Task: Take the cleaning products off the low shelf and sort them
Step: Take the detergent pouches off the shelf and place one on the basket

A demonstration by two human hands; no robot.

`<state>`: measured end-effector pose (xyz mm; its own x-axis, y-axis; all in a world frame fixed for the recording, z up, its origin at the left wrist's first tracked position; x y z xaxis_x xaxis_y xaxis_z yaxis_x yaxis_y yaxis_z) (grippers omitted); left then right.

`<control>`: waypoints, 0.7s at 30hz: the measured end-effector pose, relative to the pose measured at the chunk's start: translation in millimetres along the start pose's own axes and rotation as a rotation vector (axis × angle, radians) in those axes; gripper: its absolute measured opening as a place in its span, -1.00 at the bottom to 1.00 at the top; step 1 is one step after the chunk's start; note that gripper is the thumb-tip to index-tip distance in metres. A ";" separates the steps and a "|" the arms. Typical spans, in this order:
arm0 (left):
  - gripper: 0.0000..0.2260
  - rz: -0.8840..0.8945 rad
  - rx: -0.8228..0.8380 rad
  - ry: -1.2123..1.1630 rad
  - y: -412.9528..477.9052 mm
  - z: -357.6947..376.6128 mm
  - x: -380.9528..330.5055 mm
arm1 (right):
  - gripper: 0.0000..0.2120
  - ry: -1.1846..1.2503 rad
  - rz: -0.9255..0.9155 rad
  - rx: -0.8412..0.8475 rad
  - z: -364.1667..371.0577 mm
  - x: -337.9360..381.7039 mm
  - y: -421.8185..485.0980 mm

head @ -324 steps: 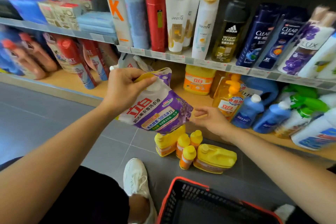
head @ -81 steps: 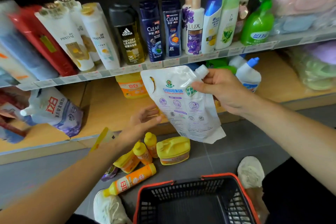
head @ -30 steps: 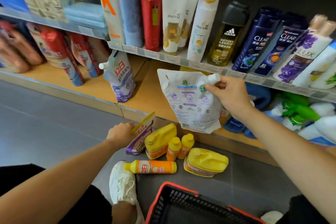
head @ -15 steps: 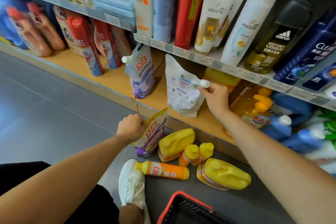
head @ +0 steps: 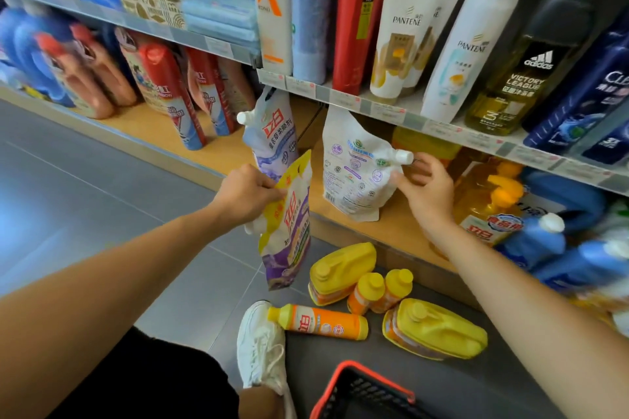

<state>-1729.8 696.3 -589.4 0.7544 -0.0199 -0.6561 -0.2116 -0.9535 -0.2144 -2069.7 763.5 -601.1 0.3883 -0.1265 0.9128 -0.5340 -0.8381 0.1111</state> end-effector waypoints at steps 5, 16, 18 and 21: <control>-0.84 -0.112 -0.064 -0.268 12.2 -25.3 -13.9 | -0.79 -0.113 -0.013 0.068 19.8 33.4 17.0; -0.87 -0.134 -0.085 -0.445 28.8 -17.3 -20.0 | -0.77 0.484 0.303 0.362 125.8 49.6 -9.7; -0.84 -0.134 -0.074 -0.435 29.5 -16.0 -15.0 | -0.65 0.361 0.170 0.505 126.5 45.8 -12.0; -0.84 -0.134 -0.066 -0.420 30.1 -14.0 -8.8 | -0.52 0.054 -0.004 0.559 118.1 19.9 -14.8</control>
<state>-1734.1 663.6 -580.0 0.4517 0.2164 -0.8655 -0.0784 -0.9568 -0.2801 -1965.3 710.8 -631.0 0.3431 -0.1078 0.9331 -0.0479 -0.9941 -0.0973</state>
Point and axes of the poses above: each hand's wrist, its own y-axis towards the middle knuckle, its own z-axis out of the palm, x = y × z, the point moved 9 cm from there along y, towards the middle knuckle
